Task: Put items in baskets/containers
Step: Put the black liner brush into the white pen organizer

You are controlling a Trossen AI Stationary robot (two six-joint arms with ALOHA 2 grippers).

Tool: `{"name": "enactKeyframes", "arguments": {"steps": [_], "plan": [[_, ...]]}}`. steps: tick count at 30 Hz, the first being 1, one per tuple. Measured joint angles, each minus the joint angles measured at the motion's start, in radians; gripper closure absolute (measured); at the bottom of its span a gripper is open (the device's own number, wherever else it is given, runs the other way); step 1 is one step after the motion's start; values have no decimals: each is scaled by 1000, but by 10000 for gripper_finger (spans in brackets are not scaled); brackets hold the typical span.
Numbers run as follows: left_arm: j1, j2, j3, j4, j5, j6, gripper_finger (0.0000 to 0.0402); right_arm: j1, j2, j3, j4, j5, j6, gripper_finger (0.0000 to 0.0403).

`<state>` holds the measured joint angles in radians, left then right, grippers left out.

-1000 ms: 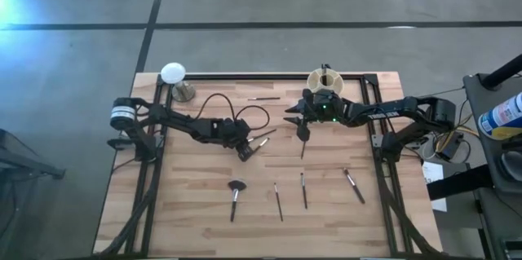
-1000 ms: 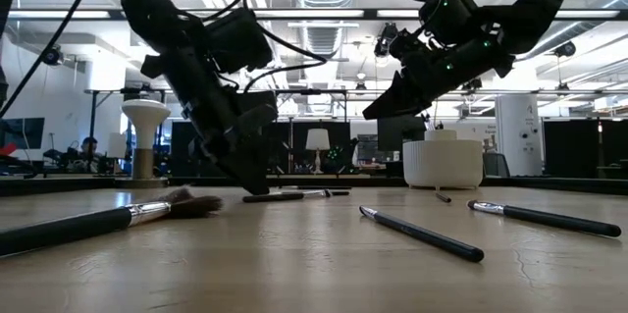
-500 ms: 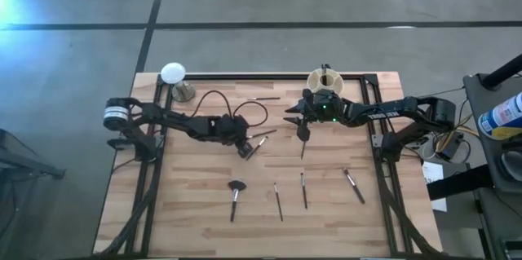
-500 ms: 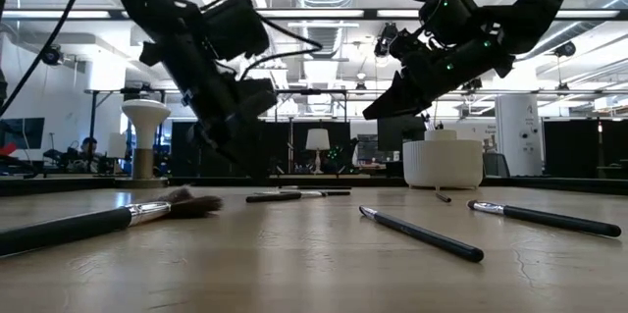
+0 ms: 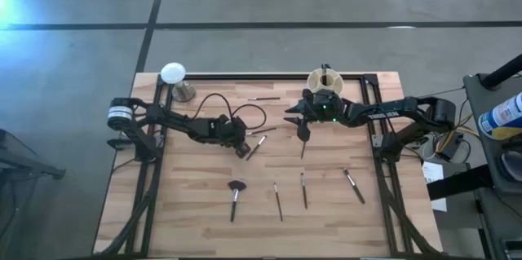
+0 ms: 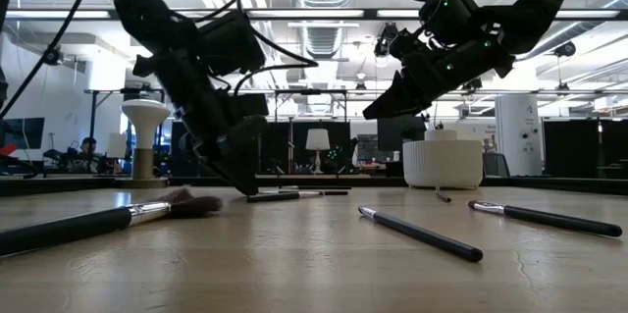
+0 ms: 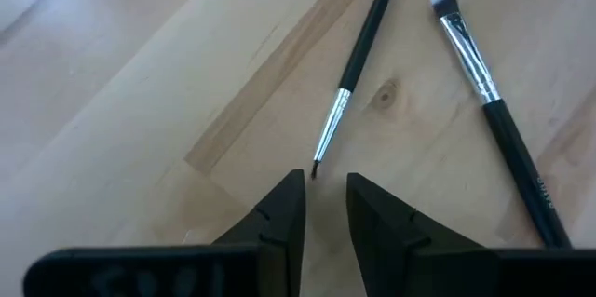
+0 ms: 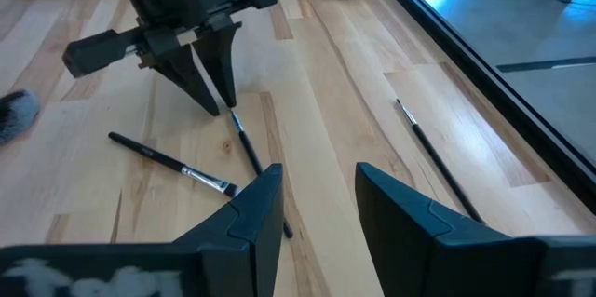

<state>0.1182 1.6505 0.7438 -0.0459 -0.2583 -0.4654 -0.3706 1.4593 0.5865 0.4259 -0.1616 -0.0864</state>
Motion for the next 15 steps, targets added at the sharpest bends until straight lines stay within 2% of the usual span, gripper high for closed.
{"name": "enactKeyframes", "arguments": {"steps": [8, 15], "plan": [[38, -10, 30, 2, -3, 15, 321, 0, 0, 0, 0, 0, 0, 275], [53, -5, 21, 15, 93, 85, 321, 0, 0, 0, -1, 0, 0, 275]]}}
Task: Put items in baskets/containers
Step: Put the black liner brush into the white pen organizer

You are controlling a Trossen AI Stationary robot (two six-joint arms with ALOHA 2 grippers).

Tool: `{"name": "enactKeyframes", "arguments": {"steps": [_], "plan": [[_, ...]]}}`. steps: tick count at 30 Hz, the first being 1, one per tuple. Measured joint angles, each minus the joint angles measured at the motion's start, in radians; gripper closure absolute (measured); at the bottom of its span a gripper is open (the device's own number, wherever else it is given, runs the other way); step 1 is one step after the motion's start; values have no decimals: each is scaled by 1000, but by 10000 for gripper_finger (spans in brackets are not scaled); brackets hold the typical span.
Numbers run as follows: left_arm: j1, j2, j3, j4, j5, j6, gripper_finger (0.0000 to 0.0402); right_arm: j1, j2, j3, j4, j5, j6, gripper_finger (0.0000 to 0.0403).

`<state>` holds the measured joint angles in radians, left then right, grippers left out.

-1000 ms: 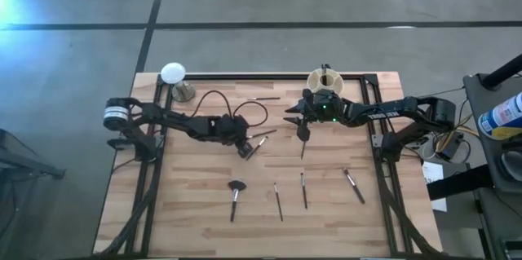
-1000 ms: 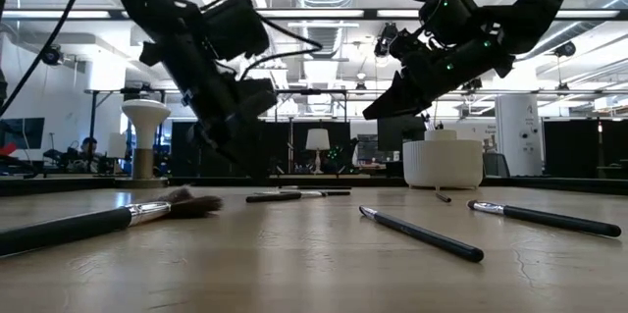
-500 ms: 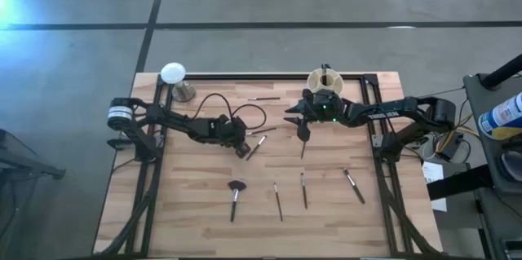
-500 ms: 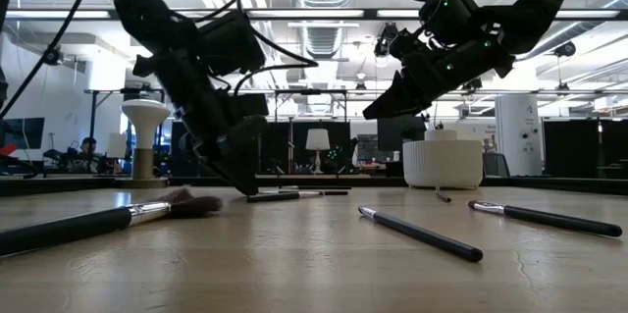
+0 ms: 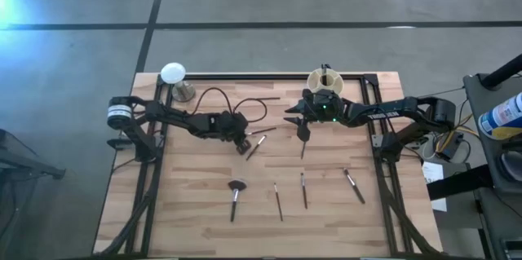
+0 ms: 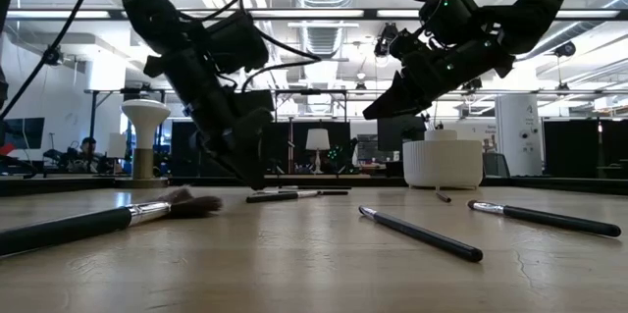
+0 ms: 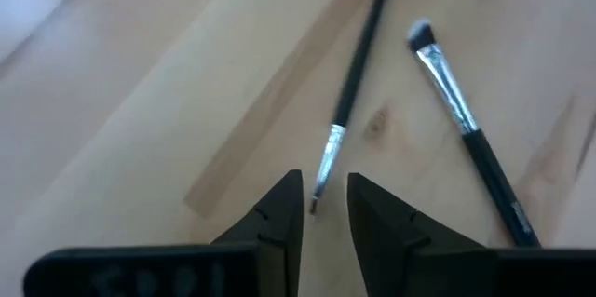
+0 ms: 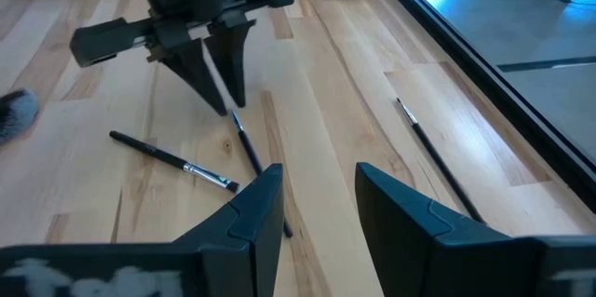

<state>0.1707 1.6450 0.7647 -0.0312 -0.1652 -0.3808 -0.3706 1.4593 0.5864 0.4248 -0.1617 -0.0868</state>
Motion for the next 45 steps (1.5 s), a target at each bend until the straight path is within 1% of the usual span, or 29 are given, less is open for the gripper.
{"name": "enactKeyframes", "arguments": {"steps": [5, 10, 14, 24, 28, 32, 35, 40, 45], "plan": [[0, 2, -2, 4, 8, 34, 321, 0, 0, 0, 0, 0, 0, 275], [5, 2, -21, 6, -49, 59, 321, 0, 0, 0, 0, 0, 0, 275], [7, 2, -30, 30, -52, 63, 321, 0, 0, 0, -1, 0, 0, 275], [28, 2, -66, 93, -2, 99, 321, 0, 0, 0, -1, -1, 0, 275], [35, 1, -80, 109, 54, 117, 321, 0, 0, 0, -1, -5, 0, 275], [35, -1, -96, 120, 71, 120, 323, 0, 0, 0, -1, -6, 0, 275], [35, -1, -111, 127, 75, 121, 338, 0, 0, 0, -2, -6, -3, 275], [35, -1, -116, 117, 88, 117, 391, 0, 0, 0, -2, -6, -3, 277], [35, 0, -113, 109, 109, 122, 401, 0, 0, 3, -3, -26, 0, 297]]}}
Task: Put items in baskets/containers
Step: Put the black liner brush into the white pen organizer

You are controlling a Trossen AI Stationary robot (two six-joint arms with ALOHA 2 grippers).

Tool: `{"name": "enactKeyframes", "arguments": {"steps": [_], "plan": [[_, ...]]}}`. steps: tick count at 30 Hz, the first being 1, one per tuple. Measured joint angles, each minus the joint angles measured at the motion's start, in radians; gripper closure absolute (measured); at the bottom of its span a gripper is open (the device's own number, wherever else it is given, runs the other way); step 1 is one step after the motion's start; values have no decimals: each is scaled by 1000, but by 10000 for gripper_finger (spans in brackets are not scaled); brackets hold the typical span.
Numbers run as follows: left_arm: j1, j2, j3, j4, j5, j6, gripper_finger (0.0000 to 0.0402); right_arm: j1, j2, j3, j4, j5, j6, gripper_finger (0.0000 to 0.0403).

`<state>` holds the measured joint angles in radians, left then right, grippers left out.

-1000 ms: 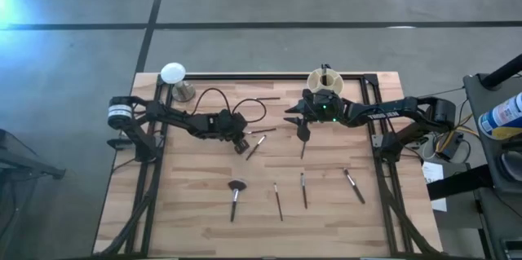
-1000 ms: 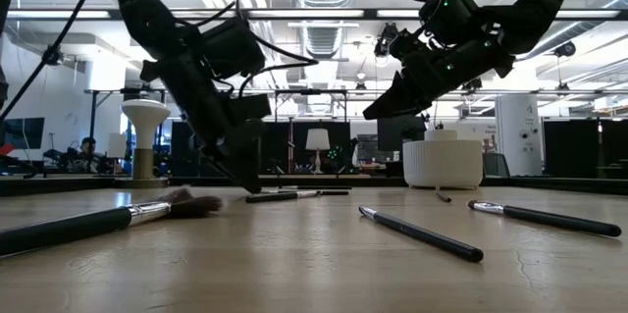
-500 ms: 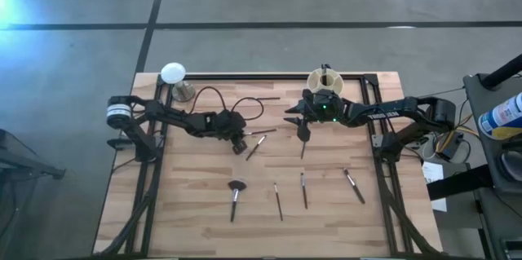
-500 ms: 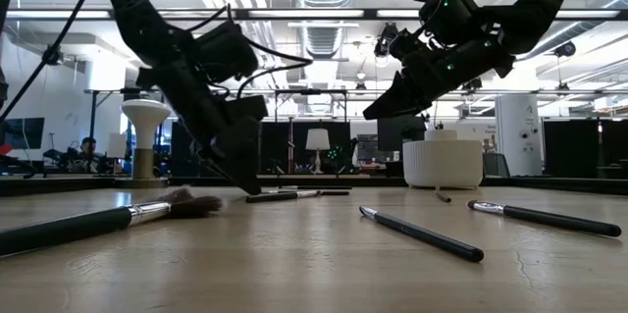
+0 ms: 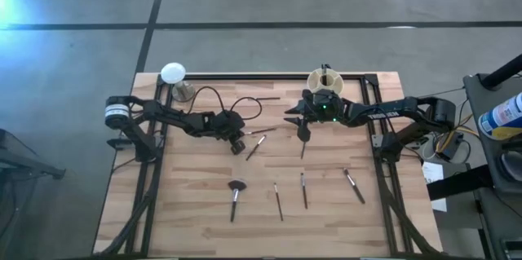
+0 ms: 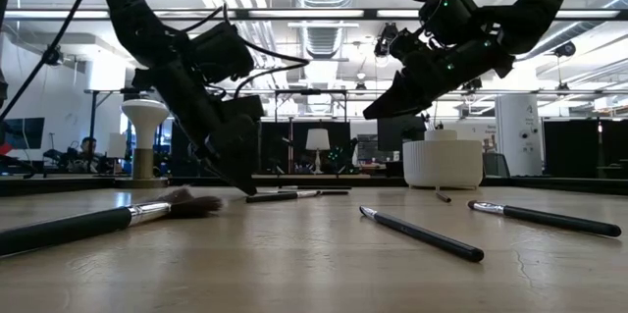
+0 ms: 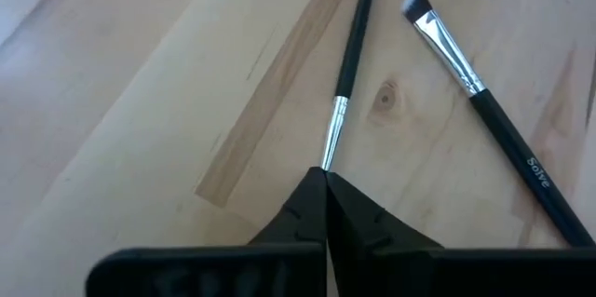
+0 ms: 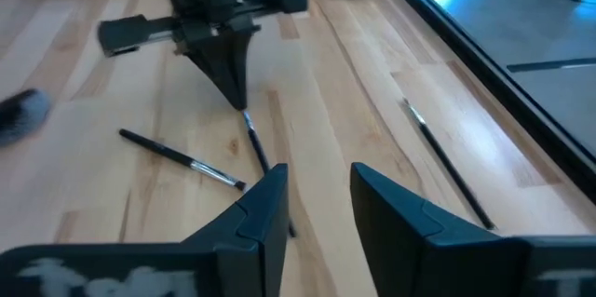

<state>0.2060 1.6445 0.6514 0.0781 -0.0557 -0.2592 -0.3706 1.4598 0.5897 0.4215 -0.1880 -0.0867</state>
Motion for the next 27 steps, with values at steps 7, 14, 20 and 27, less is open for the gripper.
{"name": "enactKeyframes", "arguments": {"steps": [7, 14, 20, 27], "plan": [[0, -12, 28, -18, 30, -1, 401, 8, 53, 49, -25, -41, 5, 355], [9, -36, 32, -18, 81, -37, 401, 18, 168, 126, -29, -57, 26, 369], [11, -39, 32, -10, 71, -83, 401, 31, 273, 217, -95, -59, -1, 335], [9, -39, 47, -5, 72, -134, 394, 32, 343, 317, -211, -59, -45, 296]]}}
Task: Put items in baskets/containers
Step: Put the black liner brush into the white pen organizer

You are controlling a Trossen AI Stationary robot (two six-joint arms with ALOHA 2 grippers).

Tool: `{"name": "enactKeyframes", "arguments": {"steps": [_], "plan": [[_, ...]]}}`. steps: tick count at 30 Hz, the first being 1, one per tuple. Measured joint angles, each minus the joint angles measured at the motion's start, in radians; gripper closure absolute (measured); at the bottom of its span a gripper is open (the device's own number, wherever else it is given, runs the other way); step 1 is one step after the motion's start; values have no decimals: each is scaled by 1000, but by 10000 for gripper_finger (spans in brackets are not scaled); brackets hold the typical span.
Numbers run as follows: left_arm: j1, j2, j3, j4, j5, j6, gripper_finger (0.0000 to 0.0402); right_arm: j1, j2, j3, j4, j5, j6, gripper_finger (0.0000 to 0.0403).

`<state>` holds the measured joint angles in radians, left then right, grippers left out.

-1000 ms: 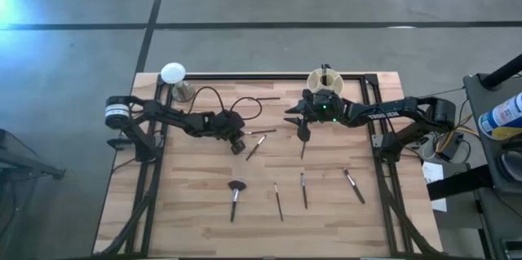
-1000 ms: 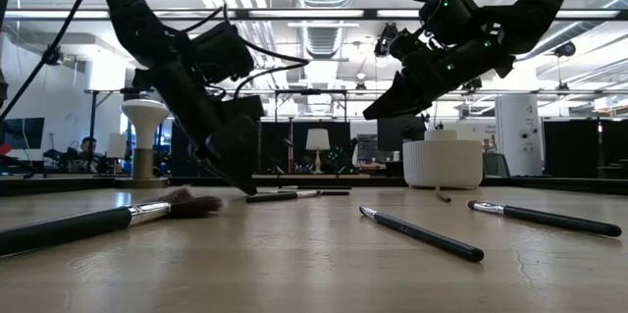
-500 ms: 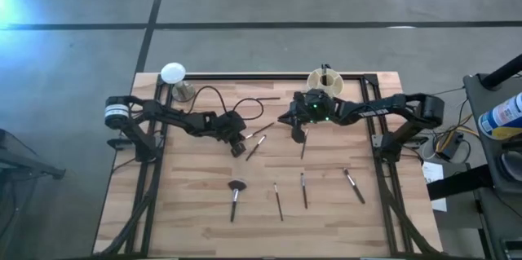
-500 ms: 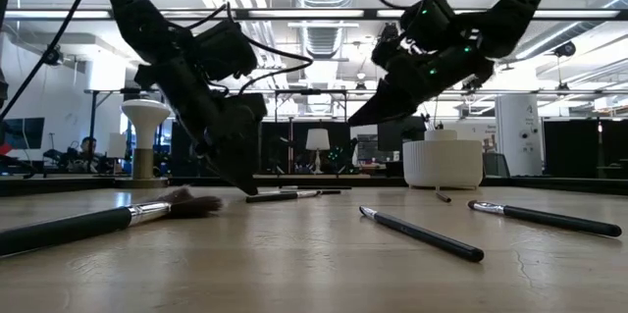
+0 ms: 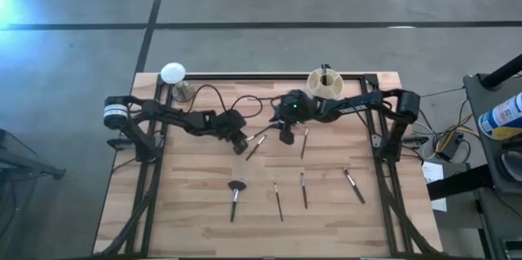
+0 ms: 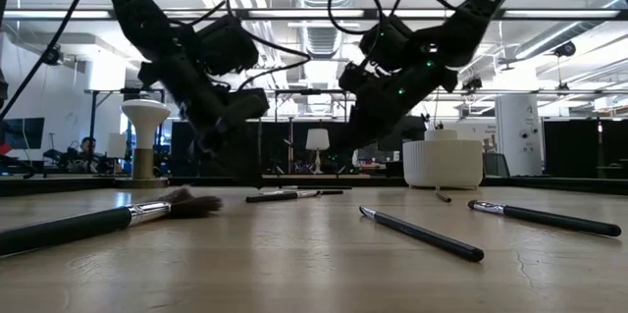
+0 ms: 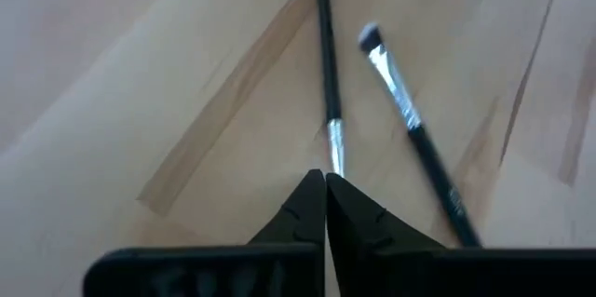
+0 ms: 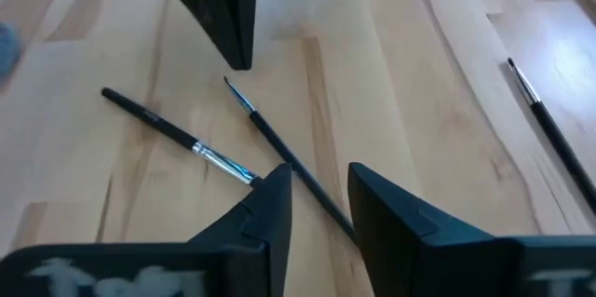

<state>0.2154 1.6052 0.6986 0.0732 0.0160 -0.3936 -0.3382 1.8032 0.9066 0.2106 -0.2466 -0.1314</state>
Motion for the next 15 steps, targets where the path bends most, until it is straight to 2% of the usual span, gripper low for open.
{"name": "enactKeyframes", "arguments": {"steps": [7, 12, 15], "plan": [[-35, -1, 38, 6, -4, -1, 332, 0, 7, 15, -5, 0, -4, 276], [-42, 15, 28, -10, -96, -2, 294, 0, 6, 12, -5, 0, -7, 274], [-41, 32, 22, 3, -104, -3, 285, 0, 6, 11, -5, 0, -8, 277]]}}
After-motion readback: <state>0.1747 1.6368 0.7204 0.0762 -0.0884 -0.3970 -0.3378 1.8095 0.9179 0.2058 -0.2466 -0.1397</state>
